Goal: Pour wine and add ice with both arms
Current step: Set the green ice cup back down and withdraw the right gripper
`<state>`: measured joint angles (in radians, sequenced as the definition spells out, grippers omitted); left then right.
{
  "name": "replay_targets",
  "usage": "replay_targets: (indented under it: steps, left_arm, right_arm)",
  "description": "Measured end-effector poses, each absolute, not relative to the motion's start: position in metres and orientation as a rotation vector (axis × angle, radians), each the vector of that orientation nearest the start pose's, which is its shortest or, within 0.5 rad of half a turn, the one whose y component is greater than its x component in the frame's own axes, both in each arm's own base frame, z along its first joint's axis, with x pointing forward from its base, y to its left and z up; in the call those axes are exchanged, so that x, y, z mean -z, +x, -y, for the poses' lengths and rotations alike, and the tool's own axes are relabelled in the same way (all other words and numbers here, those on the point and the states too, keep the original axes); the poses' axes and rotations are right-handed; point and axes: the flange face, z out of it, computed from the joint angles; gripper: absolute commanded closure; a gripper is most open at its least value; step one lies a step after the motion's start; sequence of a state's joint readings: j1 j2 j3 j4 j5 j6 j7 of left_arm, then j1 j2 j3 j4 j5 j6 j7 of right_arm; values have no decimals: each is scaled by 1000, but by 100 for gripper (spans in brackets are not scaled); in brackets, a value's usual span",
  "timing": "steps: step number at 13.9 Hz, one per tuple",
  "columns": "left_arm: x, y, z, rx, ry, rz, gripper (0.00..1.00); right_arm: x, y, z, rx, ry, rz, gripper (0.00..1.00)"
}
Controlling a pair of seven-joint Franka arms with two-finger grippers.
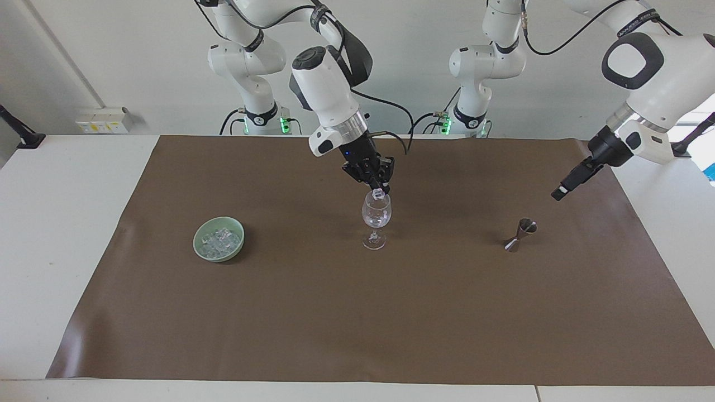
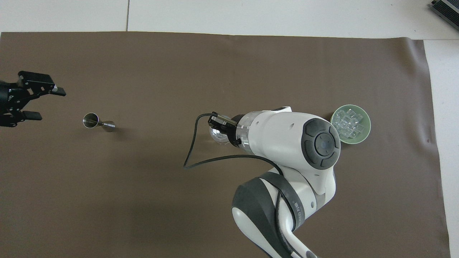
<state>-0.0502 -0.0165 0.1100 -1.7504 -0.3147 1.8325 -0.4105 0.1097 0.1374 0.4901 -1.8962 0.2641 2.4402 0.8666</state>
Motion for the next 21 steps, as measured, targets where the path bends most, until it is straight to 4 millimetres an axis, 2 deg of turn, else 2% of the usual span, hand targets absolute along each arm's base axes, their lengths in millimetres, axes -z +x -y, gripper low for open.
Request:
replay_targets:
  steps: [1, 3, 5, 7, 8, 9, 13, 15, 18, 21]
  left_arm:
    - [-589, 566, -5, 96, -3345, 883, 0]
    - [-620, 561, 2, 141, -3352, 759, 0]
    - [-644, 556, 8, 171, -3331, 517, 0]
    - [-655, 551, 15, 166, -3336, 259, 0]
    - [-655, 548, 17, 148, -3330, 157, 0]
    - [-656, 547, 19, 141, -3318, 99, 0]
    - [-668, 545, 34, 173, -3284, -8, 0]
    - [-669, 544, 43, 166, -3230, -78, 0]
    - [-674, 541, 55, 170, -3203, -143, 0]
    - [-672, 540, 52, 140, -3202, -159, 0]
  right_arm:
    - [-483, 524, -344, 170, -2589, -594, 59]
    - [-483, 524, -344, 170, -2589, -595, 50]
    - [-483, 524, -344, 170, -2588, -595, 43]
    - [-483, 524, -344, 172, -2587, -595, 35]
    - [-484, 524, -344, 174, -2585, -595, 23]
    - [-485, 525, -344, 177, -2583, -594, 0]
    - [-494, 528, -343, 211, -2577, -586, 0]
    - [-504, 532, -333, 270, -2602, -572, 0]
    - [-528, 544, -283, 362, -2709, -582, 0]
    - [-550, 549, -235, 370, -2793, -556, 0]
